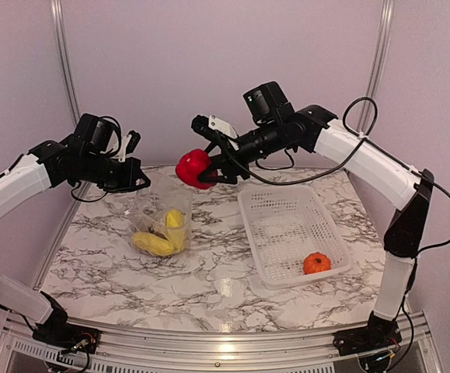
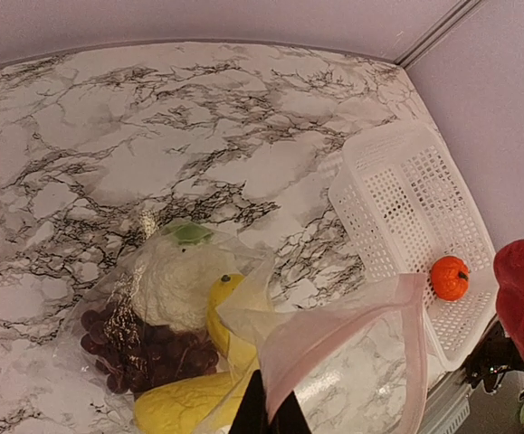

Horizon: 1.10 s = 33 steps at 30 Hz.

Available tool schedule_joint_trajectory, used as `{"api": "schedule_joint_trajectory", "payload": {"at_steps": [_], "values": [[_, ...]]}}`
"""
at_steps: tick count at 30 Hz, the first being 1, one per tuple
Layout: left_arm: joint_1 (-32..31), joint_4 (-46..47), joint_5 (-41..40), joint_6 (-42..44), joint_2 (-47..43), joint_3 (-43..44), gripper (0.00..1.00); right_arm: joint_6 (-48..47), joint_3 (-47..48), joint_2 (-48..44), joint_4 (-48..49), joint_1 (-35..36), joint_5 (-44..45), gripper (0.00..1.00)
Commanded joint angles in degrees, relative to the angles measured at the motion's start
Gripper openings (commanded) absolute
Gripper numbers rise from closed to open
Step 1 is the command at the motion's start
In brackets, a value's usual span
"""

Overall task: Place the food in the zip-top bag and seal the zipper
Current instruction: Place the fake vegetable in the zipper food storage bag.

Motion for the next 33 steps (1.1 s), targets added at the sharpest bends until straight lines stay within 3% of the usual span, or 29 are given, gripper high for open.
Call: {"api": "schedule_joint_trajectory", "payload": {"at_steps": [1,7,16,33], "values": [[-0.2,-0.9,0.3,-0.2,-0.9,1.6,0.0,4.1,2.9,2.0,7.0,0.4,-3.6,0.56],[-0.2,-1.0,0.6,-0.5,-0.9,1.8,0.0,8.1,7.0,6.9,8.4,1.1,-9.5,0.6],[-0.2,-1.0,0.8,-0.6,-1.3,1.5,0.0,8.2,4.8,10.4,12.0,4.0,-8.1,0.6],[-0.2,-0.8,2.4,-1.0,-2.5,1.8,0.0,3.2,-0.6,12.3,15.2,9.4,11.0,0.64]]}}
